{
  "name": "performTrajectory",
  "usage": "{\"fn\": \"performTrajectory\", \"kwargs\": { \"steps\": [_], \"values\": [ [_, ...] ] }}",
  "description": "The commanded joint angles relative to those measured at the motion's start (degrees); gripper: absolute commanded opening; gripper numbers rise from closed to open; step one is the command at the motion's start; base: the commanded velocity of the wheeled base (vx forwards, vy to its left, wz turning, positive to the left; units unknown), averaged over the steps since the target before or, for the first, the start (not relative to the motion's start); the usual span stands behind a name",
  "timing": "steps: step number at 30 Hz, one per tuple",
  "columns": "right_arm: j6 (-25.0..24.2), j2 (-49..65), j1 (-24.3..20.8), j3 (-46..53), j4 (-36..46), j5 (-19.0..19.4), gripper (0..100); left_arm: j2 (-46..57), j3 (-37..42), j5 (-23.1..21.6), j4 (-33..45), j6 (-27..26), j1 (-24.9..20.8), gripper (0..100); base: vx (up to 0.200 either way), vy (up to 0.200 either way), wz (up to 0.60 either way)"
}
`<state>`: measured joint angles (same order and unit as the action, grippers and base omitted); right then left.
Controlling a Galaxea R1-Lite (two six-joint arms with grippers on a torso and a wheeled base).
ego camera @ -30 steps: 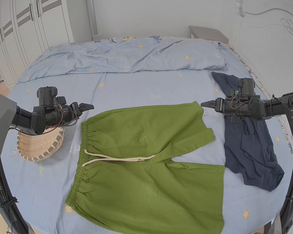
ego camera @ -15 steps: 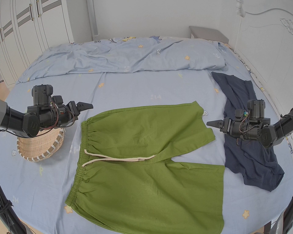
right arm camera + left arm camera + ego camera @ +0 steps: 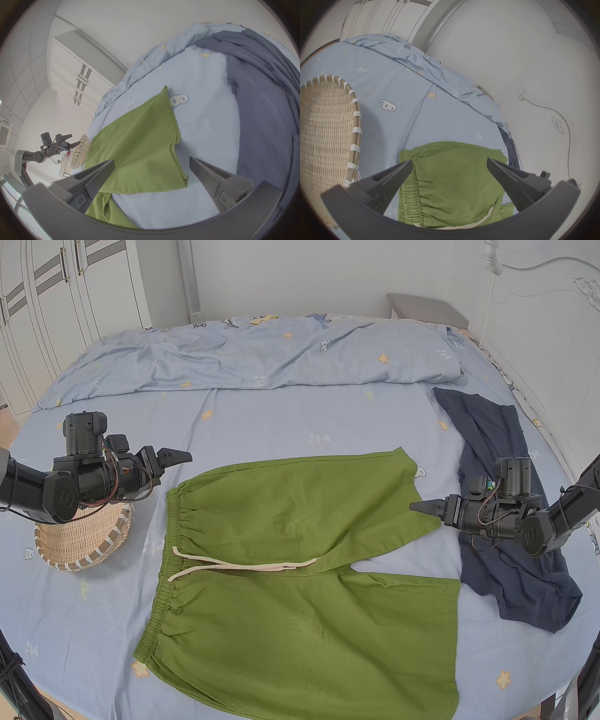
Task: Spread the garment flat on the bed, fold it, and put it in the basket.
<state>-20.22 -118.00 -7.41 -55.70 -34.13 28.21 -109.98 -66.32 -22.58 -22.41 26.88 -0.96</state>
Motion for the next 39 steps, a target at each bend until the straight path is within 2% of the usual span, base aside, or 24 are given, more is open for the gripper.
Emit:
{"fn": "performTrajectory", "kwargs": {
  "steps": [1,6,7,20,30,39],
  "values": [
    [-0.1,-1.7,-0.2,-0.3,-0.1,0.0,100,-0.1,0.0,0.0,0.0,0.0,0.0,100,0.0,0.0,0.0],
    [-0.2,-1.8,-0.1,-0.4,-0.1,0.0,100,-0.1,0.0,0.0,0.0,0.0,-0.1,100,0.0,0.0,0.0],
    [-0.2,-1.8,-0.2,-0.4,-0.2,0.0,0,-0.1,0.0,0.0,0.0,0.0,-0.1,100,0.0,0.0,0.0],
    [-0.2,-1.3,2.1,0.5,-0.1,-0.1,0,-0.3,0.0,0.0,0.0,0.0,0.0,100,0.0,0.0,0.0],
    [0.4,2.0,2.8,7.8,-0.5,-0.3,0,-0.5,-0.3,-0.1,0.0,0.1,0.2,100,0.0,0.0,0.0],
    [0.0,2.7,3.2,11.3,-4.4,-0.7,0,-0.7,-0.4,-0.3,0.0,0.2,0.3,100,0.0,0.0,0.0]
  ]
}}
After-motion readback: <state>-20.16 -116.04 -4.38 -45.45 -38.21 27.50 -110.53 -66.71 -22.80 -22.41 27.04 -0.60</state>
